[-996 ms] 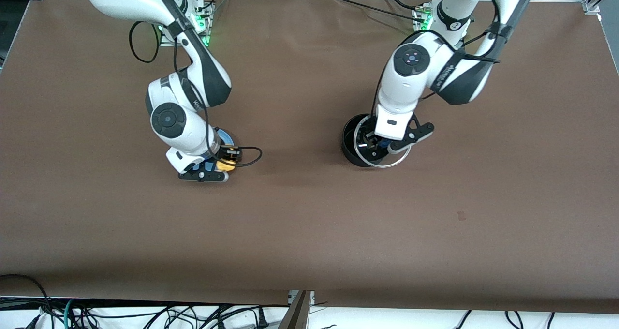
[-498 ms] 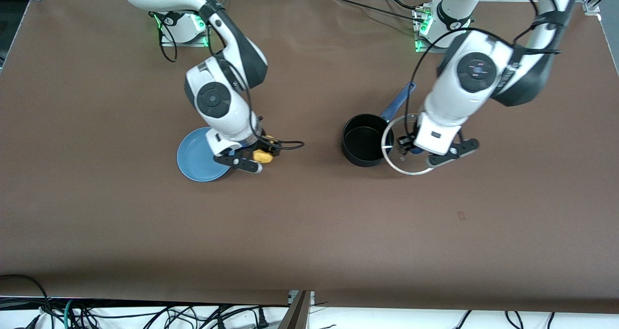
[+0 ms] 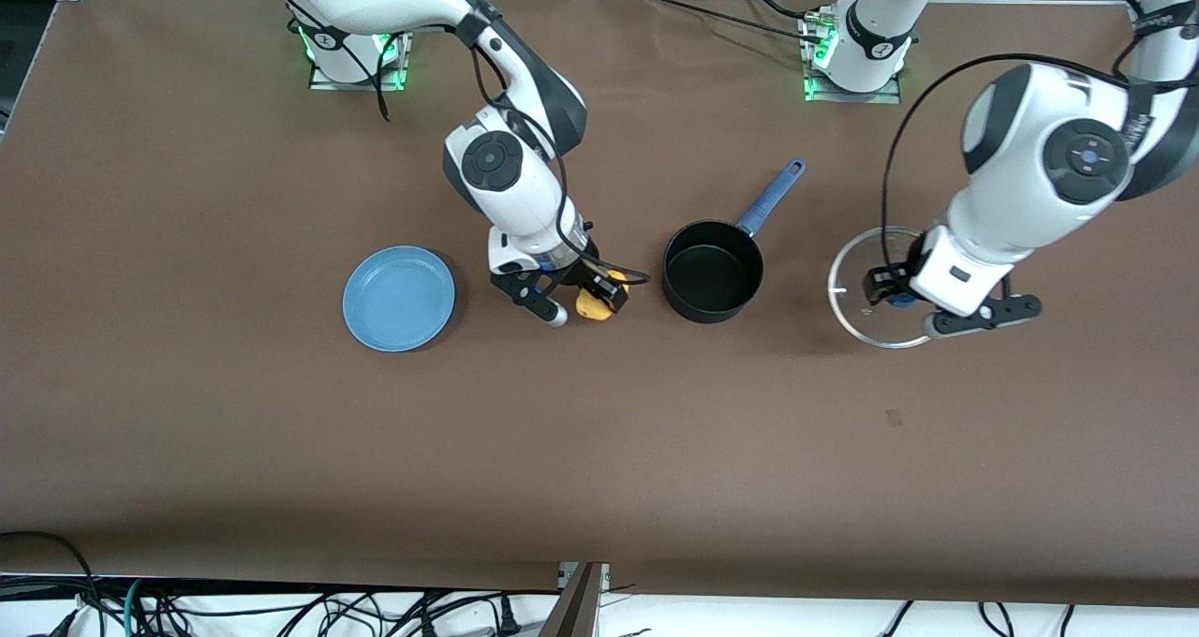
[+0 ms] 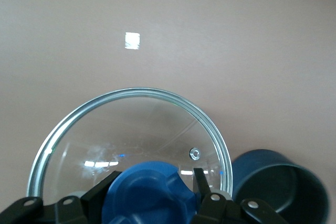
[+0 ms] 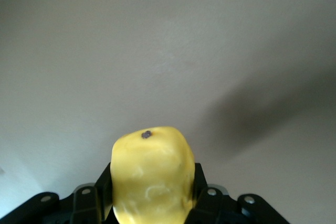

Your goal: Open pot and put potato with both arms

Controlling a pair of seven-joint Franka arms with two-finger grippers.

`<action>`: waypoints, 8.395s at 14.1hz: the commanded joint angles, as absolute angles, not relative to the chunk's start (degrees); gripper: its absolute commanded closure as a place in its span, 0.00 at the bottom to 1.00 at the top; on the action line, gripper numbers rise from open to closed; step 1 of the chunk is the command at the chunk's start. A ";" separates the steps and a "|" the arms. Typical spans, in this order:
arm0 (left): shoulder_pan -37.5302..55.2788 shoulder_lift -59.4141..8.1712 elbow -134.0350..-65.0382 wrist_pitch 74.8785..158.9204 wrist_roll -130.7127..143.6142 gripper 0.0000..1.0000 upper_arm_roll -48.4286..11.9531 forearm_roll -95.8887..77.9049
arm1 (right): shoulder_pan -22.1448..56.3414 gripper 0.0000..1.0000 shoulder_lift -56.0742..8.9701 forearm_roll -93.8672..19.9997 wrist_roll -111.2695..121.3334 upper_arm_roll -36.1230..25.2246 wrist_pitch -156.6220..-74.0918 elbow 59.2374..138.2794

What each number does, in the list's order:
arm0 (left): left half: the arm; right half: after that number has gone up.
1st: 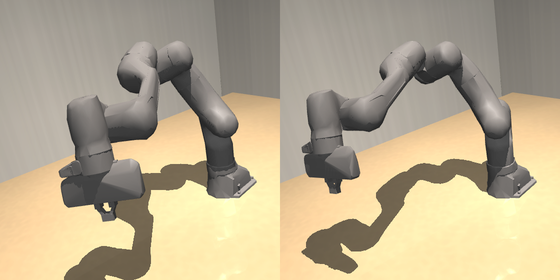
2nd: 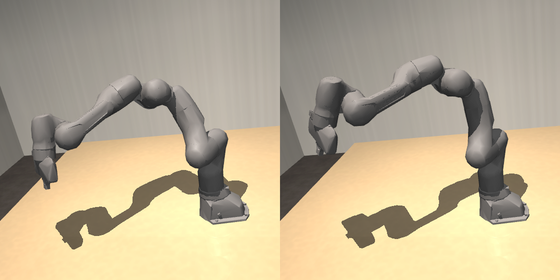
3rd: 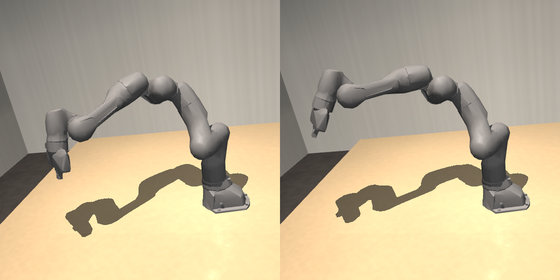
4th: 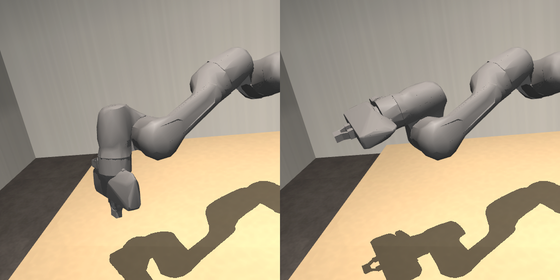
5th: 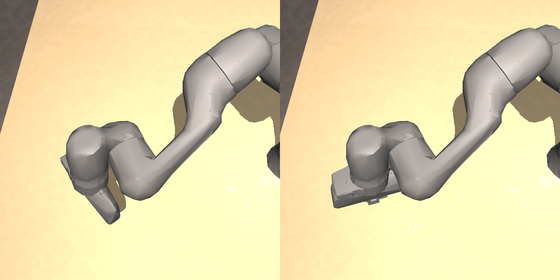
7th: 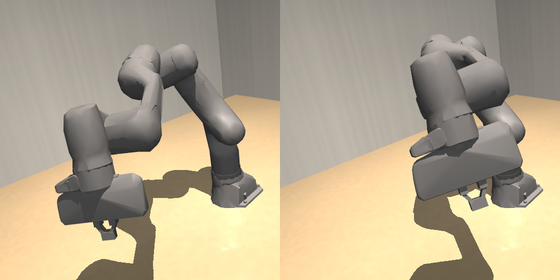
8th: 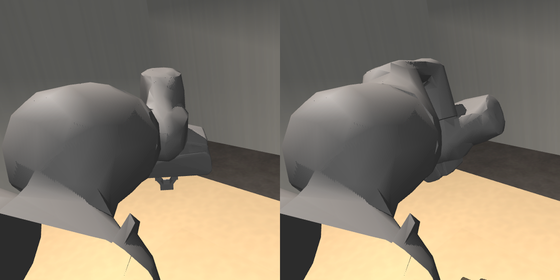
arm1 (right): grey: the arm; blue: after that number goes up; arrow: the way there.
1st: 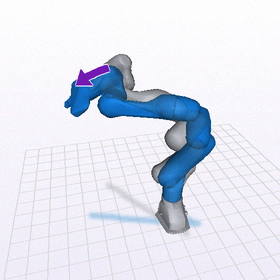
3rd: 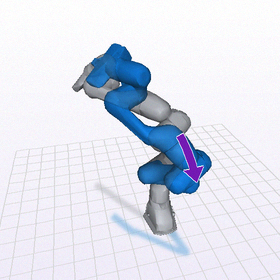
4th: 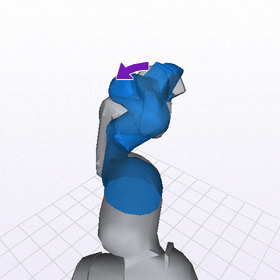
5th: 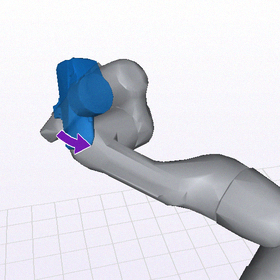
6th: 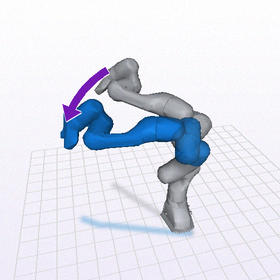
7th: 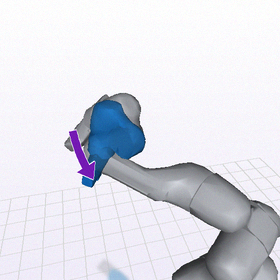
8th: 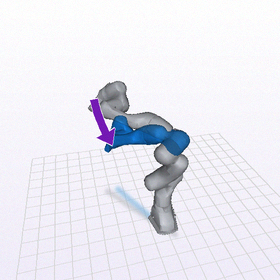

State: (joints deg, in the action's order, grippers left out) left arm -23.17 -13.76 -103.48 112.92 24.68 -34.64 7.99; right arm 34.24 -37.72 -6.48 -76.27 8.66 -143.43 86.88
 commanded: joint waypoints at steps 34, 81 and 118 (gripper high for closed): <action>-38.58 -20.03 -135.97 161.71 4.75 0.68 -35.07 6.94 | 41.05 0.00 -42.20 -6.59 -79.06 7.47 -121.59 71.19; -38.94 -12.30 -86.31 88.78 7.11 0.00 -39.81 3.43 | 0.18 0.00 -7.12 3.43 1.23 6.68 -88.42 83.32; -1.23 -6.32 -86.40 91.76 1.05 0.00 0.26 -2.72 | 0.09 0.00 -7.12 3.52 1.32 6.59 -88.68 83.32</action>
